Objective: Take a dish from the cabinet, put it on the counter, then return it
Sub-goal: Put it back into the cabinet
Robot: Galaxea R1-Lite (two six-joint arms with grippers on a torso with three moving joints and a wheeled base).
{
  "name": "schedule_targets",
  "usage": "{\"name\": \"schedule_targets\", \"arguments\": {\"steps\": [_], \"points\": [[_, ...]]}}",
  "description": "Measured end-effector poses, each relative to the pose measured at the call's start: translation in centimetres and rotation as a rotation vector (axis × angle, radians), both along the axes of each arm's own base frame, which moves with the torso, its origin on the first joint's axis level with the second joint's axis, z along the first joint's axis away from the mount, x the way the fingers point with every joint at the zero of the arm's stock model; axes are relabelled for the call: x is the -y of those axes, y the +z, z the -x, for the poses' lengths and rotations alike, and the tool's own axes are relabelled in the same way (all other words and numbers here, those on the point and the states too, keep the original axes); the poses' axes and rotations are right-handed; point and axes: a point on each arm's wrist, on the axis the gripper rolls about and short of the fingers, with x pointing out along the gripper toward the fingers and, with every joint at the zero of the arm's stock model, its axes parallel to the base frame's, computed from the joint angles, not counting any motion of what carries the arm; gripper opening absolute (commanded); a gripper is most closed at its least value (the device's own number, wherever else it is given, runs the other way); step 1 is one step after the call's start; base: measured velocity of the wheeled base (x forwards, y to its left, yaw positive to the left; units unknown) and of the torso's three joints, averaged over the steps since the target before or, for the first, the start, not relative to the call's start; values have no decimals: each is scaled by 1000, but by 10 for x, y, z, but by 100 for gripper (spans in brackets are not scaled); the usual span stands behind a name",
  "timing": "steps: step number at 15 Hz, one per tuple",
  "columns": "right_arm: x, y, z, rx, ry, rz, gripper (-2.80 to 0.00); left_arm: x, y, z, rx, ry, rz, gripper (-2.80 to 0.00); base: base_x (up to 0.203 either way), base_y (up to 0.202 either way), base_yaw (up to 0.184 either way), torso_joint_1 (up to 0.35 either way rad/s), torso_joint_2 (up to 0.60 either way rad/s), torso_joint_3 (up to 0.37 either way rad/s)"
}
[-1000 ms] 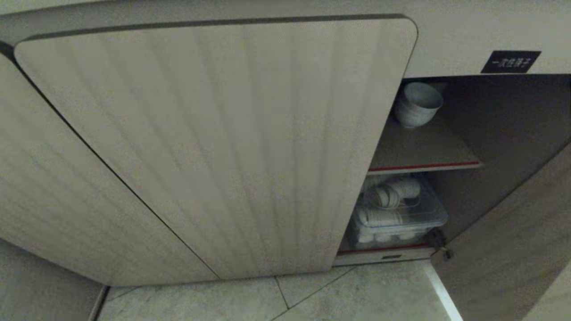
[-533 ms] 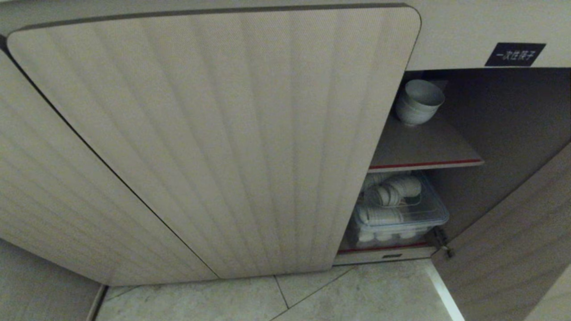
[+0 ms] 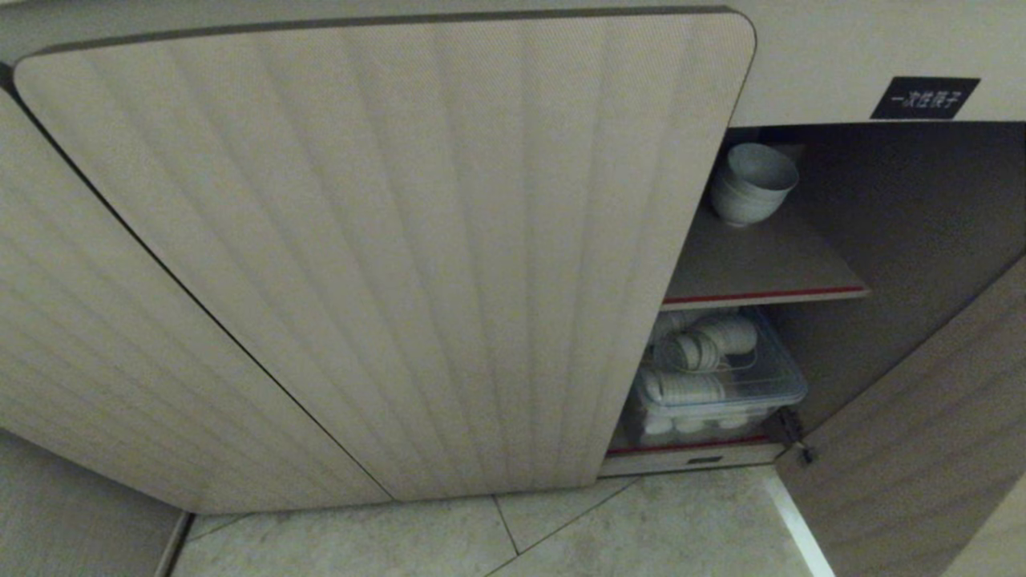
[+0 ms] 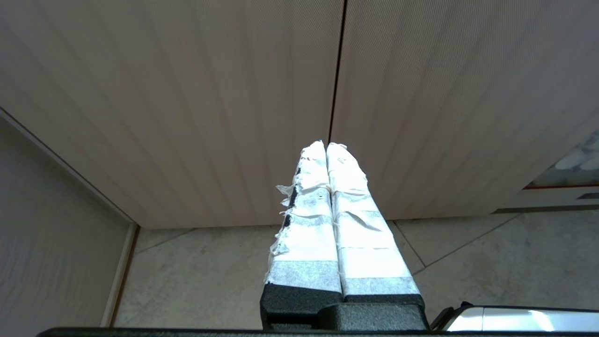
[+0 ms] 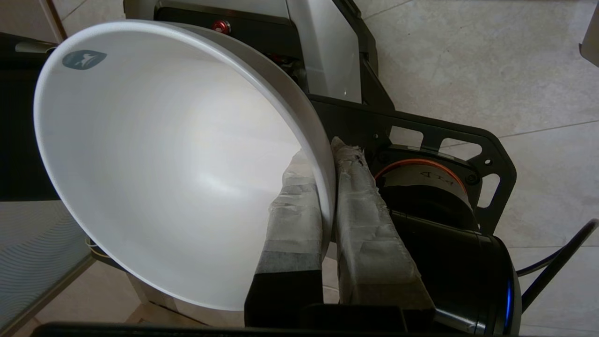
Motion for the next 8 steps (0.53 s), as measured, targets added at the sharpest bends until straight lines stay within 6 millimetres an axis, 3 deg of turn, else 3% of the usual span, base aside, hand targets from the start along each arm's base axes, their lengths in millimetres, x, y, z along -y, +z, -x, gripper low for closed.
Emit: {"name": "schedule_targets", "arguments": {"steps": [8], "points": [[0, 1, 0, 3, -5, -2, -280, 0, 0, 0, 0, 0, 0, -280, 0, 0, 0, 0, 0, 0]]}}
